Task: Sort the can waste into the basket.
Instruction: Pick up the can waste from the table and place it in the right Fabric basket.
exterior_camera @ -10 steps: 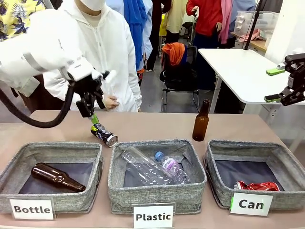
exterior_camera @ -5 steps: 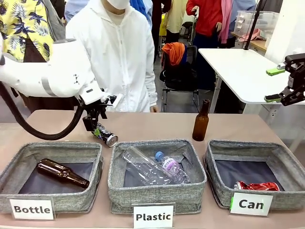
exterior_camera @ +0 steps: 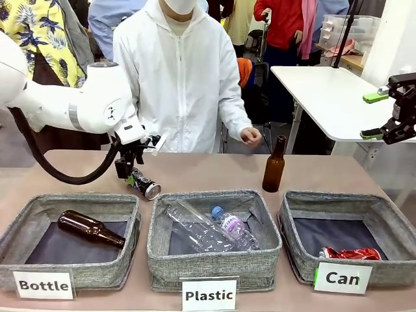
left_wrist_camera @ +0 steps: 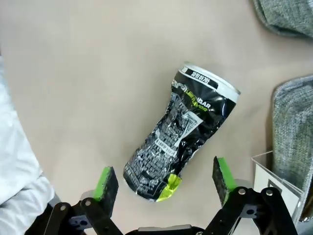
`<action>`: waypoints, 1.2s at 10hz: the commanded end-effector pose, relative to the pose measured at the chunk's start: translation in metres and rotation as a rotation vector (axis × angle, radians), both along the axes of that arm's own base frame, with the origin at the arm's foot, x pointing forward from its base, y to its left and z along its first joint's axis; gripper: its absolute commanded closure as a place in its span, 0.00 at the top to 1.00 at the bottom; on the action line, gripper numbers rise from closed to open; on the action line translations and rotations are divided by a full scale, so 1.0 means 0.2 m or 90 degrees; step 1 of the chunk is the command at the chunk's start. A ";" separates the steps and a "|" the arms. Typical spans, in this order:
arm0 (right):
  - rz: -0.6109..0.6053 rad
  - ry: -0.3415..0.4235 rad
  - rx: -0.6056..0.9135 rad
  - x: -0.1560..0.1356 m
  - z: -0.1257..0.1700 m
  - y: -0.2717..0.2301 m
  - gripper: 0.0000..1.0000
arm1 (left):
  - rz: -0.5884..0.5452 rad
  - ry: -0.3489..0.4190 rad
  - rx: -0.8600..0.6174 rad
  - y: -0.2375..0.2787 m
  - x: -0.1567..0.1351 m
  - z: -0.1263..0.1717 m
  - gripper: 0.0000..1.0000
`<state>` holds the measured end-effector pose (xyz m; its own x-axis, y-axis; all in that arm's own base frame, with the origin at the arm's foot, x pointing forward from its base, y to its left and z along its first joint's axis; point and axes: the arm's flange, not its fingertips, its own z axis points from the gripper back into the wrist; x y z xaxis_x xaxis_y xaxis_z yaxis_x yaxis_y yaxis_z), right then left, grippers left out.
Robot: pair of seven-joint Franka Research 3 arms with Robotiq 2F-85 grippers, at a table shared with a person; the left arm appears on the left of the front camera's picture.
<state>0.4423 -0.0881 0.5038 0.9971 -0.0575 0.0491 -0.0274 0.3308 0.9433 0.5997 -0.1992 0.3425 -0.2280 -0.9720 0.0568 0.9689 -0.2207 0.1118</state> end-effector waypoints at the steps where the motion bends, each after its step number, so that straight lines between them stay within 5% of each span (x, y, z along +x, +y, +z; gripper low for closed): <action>1: 0.010 -0.011 -0.003 0.00 0.00 -0.01 1.00 | 0.001 0.025 0.011 -0.03 0.04 -0.04 1.00; 6: 0.010 -0.011 -0.003 0.00 0.00 -0.01 1.00 | -0.018 0.046 0.017 -0.06 0.06 -0.12 1.00; 7: 0.010 -0.011 -0.003 0.00 0.00 -0.01 1.00 | -0.021 0.055 0.017 -0.05 0.07 -0.12 0.59; 8: 0.010 -0.011 -0.003 0.00 0.00 -0.01 1.00 | -0.021 0.058 0.017 -0.05 0.07 -0.12 0.40; 9: 0.010 -0.011 -0.003 0.00 0.00 -0.01 1.00 | -0.022 0.060 0.017 -0.05 0.08 -0.12 0.00; 11: 0.010 -0.011 -0.003 0.00 0.00 -0.01 1.00 | -0.023 0.061 0.017 -0.05 0.08 -0.13 0.00; 12: 0.010 -0.011 -0.003 0.00 0.00 -0.01 1.00 | -0.022 0.063 0.017 -0.05 0.08 -0.13 0.13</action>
<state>0.4423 -0.0881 0.5038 0.9971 -0.0574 0.0490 -0.0274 0.3307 0.9433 0.6107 -0.2098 0.3159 -0.2456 -0.9671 0.0666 0.9694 -0.2449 0.0177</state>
